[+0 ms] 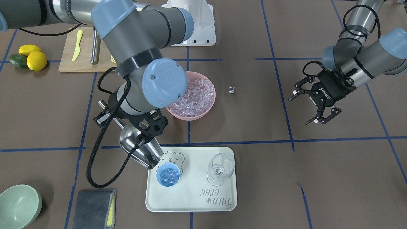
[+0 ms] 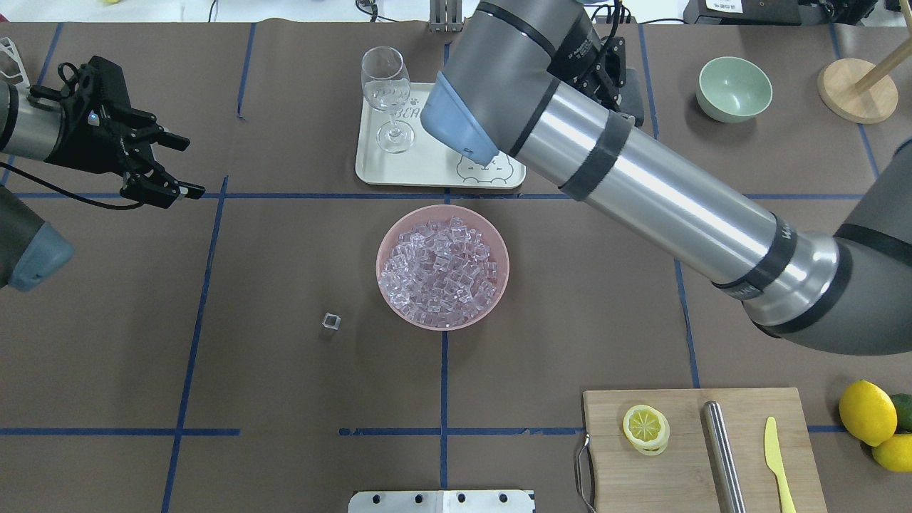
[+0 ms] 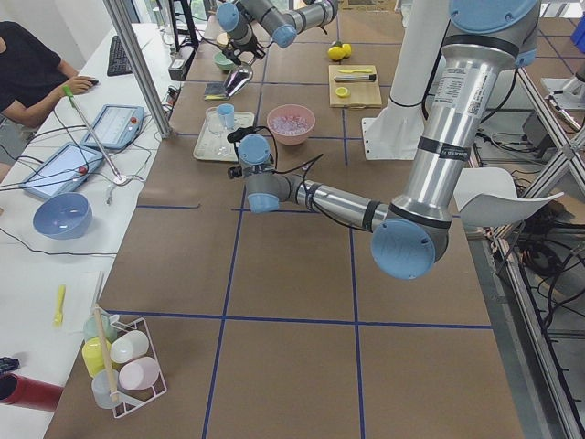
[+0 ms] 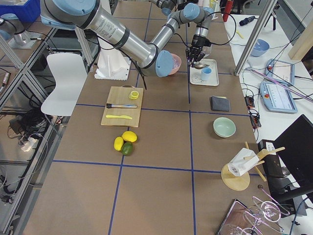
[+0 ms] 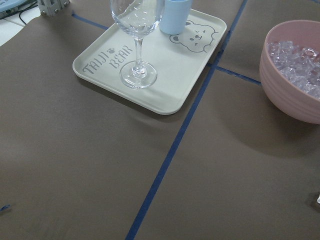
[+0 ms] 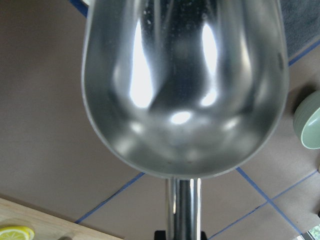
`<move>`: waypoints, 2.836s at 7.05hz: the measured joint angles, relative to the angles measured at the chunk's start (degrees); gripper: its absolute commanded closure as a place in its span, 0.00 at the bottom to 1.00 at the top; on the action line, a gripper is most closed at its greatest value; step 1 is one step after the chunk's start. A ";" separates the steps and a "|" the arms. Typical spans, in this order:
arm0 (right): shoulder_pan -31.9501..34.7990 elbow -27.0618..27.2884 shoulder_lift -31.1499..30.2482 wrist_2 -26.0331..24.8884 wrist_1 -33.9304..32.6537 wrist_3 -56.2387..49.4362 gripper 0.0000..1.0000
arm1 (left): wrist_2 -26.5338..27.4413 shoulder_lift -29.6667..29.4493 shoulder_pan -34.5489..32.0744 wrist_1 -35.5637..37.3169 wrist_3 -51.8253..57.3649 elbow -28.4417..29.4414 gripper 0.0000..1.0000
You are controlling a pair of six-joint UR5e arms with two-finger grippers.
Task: Put ice in cup with scoop
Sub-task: 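Raise the empty scoop and move it back away from the tray, then lower the metal scoop with the right gripper onto the table beside the arm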
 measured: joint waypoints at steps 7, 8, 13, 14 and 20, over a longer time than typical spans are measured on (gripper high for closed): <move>6.49 34.78 -31.68 8.26 9.16 2.58 1.00 | 2.57 4.88 -3.84 -0.03 -0.86 -0.67 0.00; 7.71 35.38 -35.13 9.62 13.69 2.90 1.00 | 4.79 5.18 -4.08 0.37 -2.47 -0.58 0.00; 12.43 33.60 -43.17 13.53 28.78 11.97 1.00 | 13.48 8.85 -9.22 1.95 -10.72 -2.08 0.00; 14.50 32.15 -43.99 16.48 29.02 12.37 1.00 | 13.77 9.22 -9.48 3.66 -11.62 -2.17 0.00; 22.38 26.13 -55.61 25.90 44.25 34.97 1.00 | 12.87 9.45 -10.87 13.26 -11.84 -4.72 0.00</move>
